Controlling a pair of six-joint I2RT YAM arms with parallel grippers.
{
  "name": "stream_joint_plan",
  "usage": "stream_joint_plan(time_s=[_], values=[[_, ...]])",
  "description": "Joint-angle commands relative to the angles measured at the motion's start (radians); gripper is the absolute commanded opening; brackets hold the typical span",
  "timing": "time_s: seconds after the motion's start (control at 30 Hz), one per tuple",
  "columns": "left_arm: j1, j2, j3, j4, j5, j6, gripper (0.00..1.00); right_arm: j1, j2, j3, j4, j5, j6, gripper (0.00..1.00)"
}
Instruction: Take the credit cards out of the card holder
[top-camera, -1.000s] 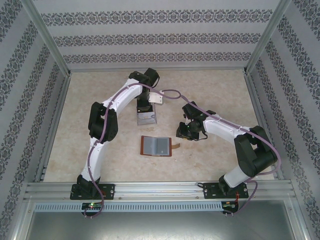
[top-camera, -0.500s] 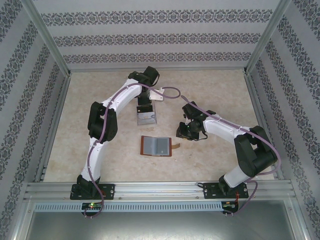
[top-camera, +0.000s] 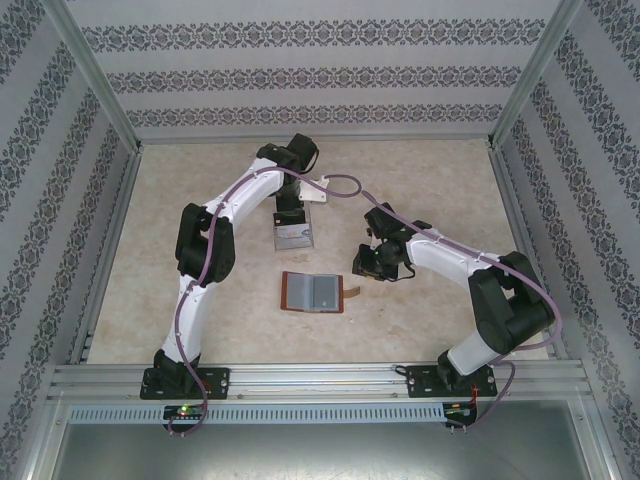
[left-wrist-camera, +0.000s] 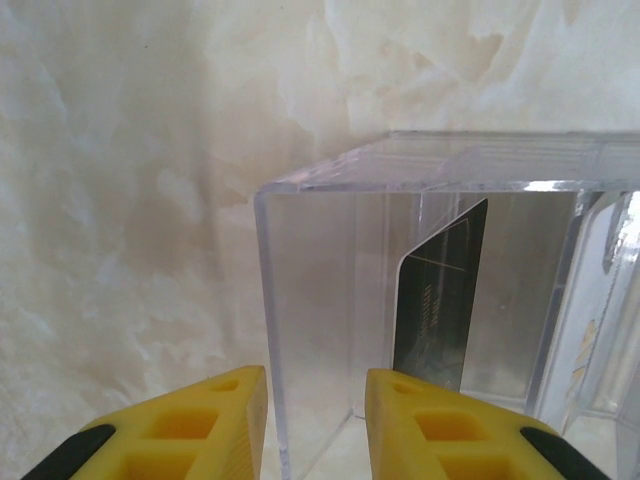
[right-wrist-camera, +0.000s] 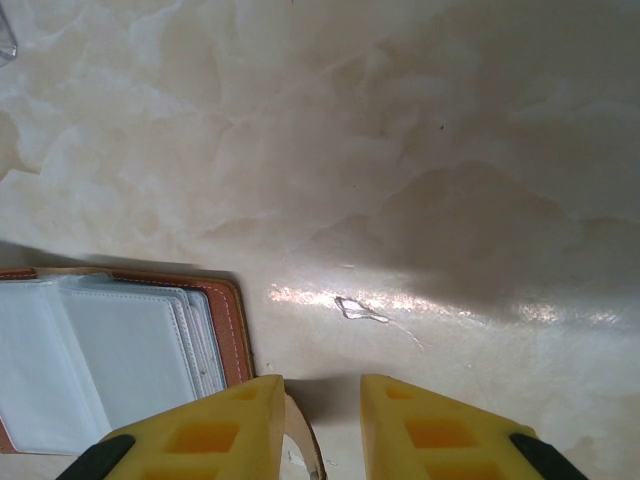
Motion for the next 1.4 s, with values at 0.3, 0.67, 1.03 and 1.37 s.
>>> stream_joint_plan(time_s=[0.3, 0.67, 1.03, 1.37], values=[[0.012, -0.001, -0.018, -0.042, 0.036, -0.031, 0.34, -0.007, -0.003, 0.026, -0.009, -0.008, -0.004, 0.27], [0.012, -0.024, -0.010, -0.024, 0.033, -0.060, 0.37, -0.007, -0.021, 0.022, -0.013, -0.004, -0.002, 0.27], [0.011, -0.127, -0.071, 0.114, 0.027, -0.396, 0.32, 0.005, -0.044, 0.025, -0.010, -0.001, 0.010, 0.27], [0.023, -0.176, -0.114, 0.085, -0.056, -0.829, 0.24, 0.040, -0.069, 0.018, -0.003, 0.013, 0.034, 0.27]])
